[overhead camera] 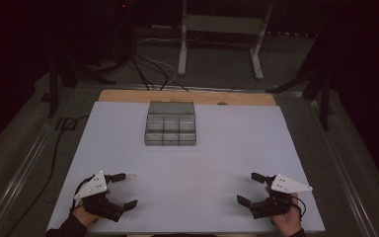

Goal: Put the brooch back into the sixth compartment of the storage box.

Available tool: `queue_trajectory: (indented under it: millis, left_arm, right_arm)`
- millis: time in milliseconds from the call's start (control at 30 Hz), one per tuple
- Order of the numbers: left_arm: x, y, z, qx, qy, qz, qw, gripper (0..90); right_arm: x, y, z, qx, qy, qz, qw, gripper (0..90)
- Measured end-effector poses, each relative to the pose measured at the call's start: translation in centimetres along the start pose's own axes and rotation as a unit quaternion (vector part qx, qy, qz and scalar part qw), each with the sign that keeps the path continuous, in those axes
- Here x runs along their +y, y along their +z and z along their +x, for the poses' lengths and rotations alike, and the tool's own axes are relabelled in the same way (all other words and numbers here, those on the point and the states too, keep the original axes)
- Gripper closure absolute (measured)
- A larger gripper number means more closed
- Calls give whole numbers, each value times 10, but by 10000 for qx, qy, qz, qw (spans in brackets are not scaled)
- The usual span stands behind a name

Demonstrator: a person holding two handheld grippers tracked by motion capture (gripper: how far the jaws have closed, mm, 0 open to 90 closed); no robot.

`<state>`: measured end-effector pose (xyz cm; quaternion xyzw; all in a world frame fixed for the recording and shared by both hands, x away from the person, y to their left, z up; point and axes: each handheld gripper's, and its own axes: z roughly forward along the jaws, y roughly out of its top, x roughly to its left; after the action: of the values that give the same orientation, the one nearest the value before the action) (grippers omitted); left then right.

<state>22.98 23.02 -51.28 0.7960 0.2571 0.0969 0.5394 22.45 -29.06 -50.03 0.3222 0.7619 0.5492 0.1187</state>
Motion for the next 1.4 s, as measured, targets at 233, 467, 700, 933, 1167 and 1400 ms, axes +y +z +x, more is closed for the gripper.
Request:
queue_trajectory:
  millis: [233,467,700,933,1167,1400]
  left_arm:
    - [0,1,1,46,40,75,10000,12]
    - [2,0,-1,7,165,82,9998,12]
    - [9,0,0,-259,149,112,9995,12]
    - [21,2,3,-452,309,183,9983,13]
    - [31,-4,11,-494,372,139,9980,13]
    - [39,-7,28,-445,362,127,9983,13]
  right_arm:
    - [0,1,-1,21,28,1,10000,0]
    - [1,2,-1,38,32,-33,10000,0]
    - [3,0,1,-6,-39,-49,10000,0]
    - [3,0,2,4,-14,-78,10000,0]
    - [4,-1,2,40,-3,-124,9999,0]
    - [3,0,3,47,-10,-104,9999,0]
